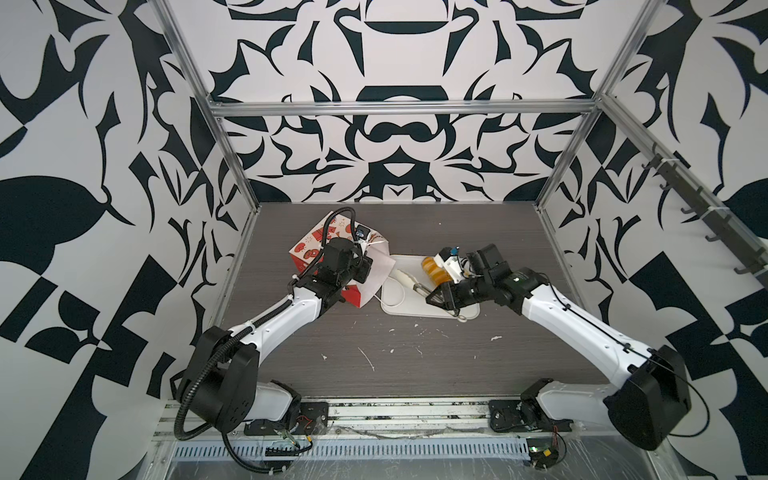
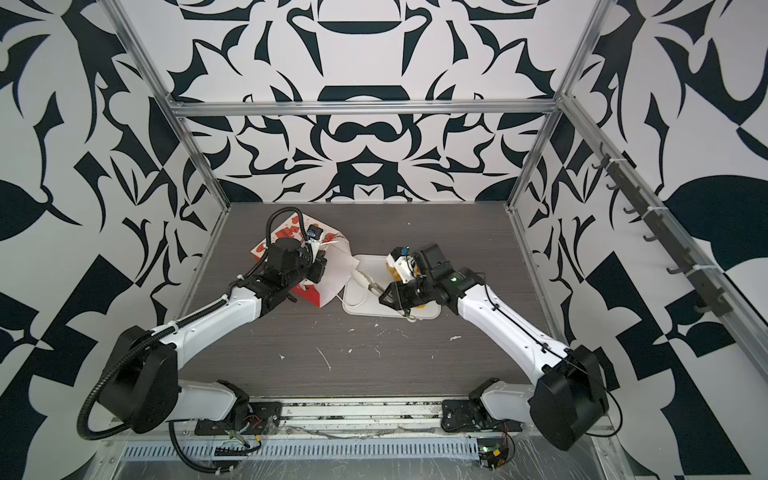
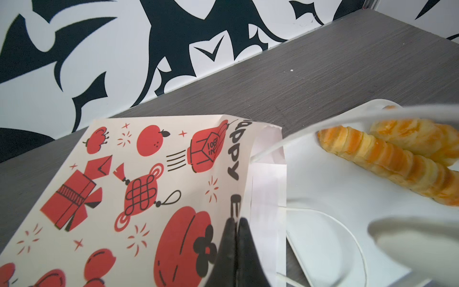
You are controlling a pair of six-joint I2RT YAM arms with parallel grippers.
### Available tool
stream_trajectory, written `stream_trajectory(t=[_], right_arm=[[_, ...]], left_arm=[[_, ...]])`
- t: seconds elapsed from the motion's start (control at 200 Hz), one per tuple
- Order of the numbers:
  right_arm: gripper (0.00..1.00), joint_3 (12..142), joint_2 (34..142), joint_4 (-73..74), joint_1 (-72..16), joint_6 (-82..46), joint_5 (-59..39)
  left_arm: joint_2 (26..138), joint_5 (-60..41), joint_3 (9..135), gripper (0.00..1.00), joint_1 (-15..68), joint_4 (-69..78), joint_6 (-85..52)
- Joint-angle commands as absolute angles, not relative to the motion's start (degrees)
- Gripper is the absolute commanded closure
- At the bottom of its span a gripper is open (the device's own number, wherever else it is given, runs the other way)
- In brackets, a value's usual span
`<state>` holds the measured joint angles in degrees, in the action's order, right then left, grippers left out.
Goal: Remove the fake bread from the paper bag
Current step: 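Move the open tongs with the right gripper back into the bag mouth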
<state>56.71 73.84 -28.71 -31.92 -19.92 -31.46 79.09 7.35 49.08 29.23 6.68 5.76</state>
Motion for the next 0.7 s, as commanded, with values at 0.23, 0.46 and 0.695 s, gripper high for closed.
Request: stream_trajectory(t=[0.23,0.46,0.695], right_arm=[[0.67,57.7,82.4,-6.3,-39.2,-29.5,-29.6],[0.68,60.0,89.7,0.9,-40.6,-35.2,-27.1],[0.64,65.2,96.3,0.0,-41.8,-36.2,-24.5]], left_arm=[[78.0,3.9,52.2,1.00,29.0,3.7,17.8],[78.4,3.2,51.0,1.00,28.7,5.0,22.4],[78.1,3.2,49.7,1.00,28.6,6.3,22.1]])
